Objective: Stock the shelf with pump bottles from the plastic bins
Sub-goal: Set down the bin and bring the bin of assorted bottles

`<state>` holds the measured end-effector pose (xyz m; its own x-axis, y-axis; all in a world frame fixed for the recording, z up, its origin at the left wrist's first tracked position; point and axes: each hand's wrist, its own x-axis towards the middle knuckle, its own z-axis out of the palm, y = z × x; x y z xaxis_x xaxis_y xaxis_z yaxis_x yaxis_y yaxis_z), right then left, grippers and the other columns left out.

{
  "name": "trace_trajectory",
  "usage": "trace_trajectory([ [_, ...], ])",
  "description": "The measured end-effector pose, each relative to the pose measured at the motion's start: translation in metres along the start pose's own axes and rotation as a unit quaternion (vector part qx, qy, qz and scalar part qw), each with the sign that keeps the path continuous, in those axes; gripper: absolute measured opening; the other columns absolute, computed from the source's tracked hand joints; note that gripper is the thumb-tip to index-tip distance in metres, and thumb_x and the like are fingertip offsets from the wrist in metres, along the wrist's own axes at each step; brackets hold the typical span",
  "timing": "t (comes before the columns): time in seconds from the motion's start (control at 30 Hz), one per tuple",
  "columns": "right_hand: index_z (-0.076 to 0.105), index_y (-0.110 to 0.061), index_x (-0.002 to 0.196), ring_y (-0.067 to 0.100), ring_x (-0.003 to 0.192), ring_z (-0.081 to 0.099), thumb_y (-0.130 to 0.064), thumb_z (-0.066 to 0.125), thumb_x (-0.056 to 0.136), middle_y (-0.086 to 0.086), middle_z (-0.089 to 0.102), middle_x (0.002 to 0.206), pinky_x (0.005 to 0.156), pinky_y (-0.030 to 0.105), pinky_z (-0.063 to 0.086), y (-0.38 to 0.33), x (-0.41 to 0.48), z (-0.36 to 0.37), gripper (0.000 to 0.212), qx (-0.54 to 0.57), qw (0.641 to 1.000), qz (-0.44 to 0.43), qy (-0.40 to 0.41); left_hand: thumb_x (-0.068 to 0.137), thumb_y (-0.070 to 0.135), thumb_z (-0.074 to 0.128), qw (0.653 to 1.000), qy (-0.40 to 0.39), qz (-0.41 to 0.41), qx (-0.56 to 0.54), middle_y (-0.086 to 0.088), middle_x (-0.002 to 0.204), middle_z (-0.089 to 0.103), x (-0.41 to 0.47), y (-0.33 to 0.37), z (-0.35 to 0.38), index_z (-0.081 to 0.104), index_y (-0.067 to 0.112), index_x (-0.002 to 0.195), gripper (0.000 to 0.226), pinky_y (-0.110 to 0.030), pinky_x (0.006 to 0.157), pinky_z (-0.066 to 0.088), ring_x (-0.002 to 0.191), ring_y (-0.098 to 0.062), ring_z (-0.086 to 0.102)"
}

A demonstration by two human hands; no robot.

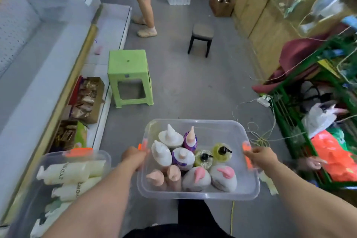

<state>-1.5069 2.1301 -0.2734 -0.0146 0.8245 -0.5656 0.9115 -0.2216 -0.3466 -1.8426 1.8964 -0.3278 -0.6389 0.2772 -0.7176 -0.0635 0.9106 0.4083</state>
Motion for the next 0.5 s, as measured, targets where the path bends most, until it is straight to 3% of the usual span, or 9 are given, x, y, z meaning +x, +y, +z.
trace_trajectory([
  [0.1,0.060,-0.008,0.060,0.030,0.073,0.062,-0.031,0.070,0.088,0.018,0.065,0.070,0.071,0.035,0.048,-0.059,0.061,-0.009,0.038,-0.022,0.999,-0.037,-0.024,0.085,0.066,0.058,0.999,0.025,-0.026,-0.027,-0.014,0.075,0.072,0.034,0.033,-0.006,0.070,0.006,0.083,0.061,-0.031,0.058,0.054,0.066,-0.027,0.070],
  [0.27,0.064,-0.005,0.069,0.027,0.071,0.058,-0.031,0.069,0.088,0.012,0.063,0.071,0.069,0.034,0.045,-0.181,0.163,-0.029,0.033,-0.064,0.992,-0.086,-0.062,0.084,0.061,0.064,0.992,0.033,-0.076,-0.090,-0.014,0.067,0.068,0.092,0.099,-0.030,0.067,0.004,0.076,0.058,-0.039,0.066,0.056,0.062,-0.029,0.066],
  [0.5,0.064,-0.008,0.067,0.028,0.072,0.065,-0.044,0.066,0.088,0.013,0.070,0.073,0.070,0.031,0.048,-0.372,0.258,-0.016,0.042,-0.150,0.971,-0.170,-0.074,0.084,0.051,0.070,0.972,0.074,-0.148,-0.170,-0.018,0.087,0.071,0.157,0.166,-0.083,0.070,0.002,0.097,0.050,-0.040,0.077,0.060,0.077,-0.030,0.070],
])
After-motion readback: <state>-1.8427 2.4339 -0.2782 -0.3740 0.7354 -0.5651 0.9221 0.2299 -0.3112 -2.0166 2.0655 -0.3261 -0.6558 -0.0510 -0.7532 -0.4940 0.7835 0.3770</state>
